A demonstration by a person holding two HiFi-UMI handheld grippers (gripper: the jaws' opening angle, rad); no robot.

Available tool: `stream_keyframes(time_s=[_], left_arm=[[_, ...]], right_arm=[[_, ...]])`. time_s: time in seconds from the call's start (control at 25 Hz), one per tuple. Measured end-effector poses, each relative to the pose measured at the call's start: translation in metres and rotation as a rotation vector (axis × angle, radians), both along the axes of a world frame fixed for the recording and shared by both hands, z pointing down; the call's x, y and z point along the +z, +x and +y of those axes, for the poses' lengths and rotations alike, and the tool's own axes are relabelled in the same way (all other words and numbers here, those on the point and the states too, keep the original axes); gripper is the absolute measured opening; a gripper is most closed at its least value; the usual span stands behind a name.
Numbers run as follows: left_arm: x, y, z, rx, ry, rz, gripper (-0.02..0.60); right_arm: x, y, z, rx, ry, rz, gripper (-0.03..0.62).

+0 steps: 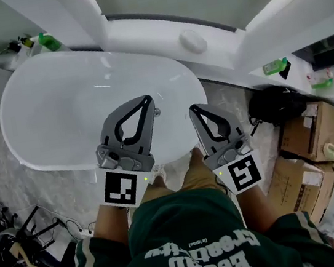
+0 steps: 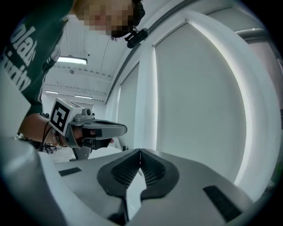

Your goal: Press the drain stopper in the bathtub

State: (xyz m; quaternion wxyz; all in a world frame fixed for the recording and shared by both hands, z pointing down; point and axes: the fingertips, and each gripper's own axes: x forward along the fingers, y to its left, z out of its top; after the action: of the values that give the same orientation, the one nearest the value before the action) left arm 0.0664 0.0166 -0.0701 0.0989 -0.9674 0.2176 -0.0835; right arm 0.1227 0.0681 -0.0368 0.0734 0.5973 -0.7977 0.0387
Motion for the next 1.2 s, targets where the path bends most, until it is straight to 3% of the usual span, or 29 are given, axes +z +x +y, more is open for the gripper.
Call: stream_keyframes(time_s=[0.16,0.4,0.52,0.72,0.8,1.0,1.2], left_arm=[[0.038,0.012,-0.033,-0.125,-0.094,-0.014,0.009],[0.11,0.006,-0.061,-0.284,-0.17,-0.092,0.009],[0.142,-0.012,-0.065,-0.352,-0.203,-0.117,0.009],[0.192,-0.055,-0.07,-0.391,-0.18,-0.172,0.009],[0.224,-0.075,-0.07,-0.437,-0.216,-0.189,0.009],[0.289,-0.097,-0.068,-0.447,-0.291,-0.13,0.009],[0.325,-0.114,-0.067,-0.432,-0.28,-0.054,0.009]], right_arm=[[0.03,0.017,-0.035,-0.12,-0.052,0.004,0.015],[0.086,0.019,-0.077,-0.294,-0.118,0.026,0.015],[0.118,0.009,-0.084,-0.351,-0.164,0.021,0.015],[0.169,-0.013,-0.094,-0.382,-0.218,0.057,0.015],[0.197,-0.025,-0.093,-0.398,-0.257,0.074,0.015],[0.264,-0.052,-0.082,-0.419,-0.36,0.116,0.015],[0.312,-0.084,-0.089,-0.434,-0.372,0.153,0.015]])
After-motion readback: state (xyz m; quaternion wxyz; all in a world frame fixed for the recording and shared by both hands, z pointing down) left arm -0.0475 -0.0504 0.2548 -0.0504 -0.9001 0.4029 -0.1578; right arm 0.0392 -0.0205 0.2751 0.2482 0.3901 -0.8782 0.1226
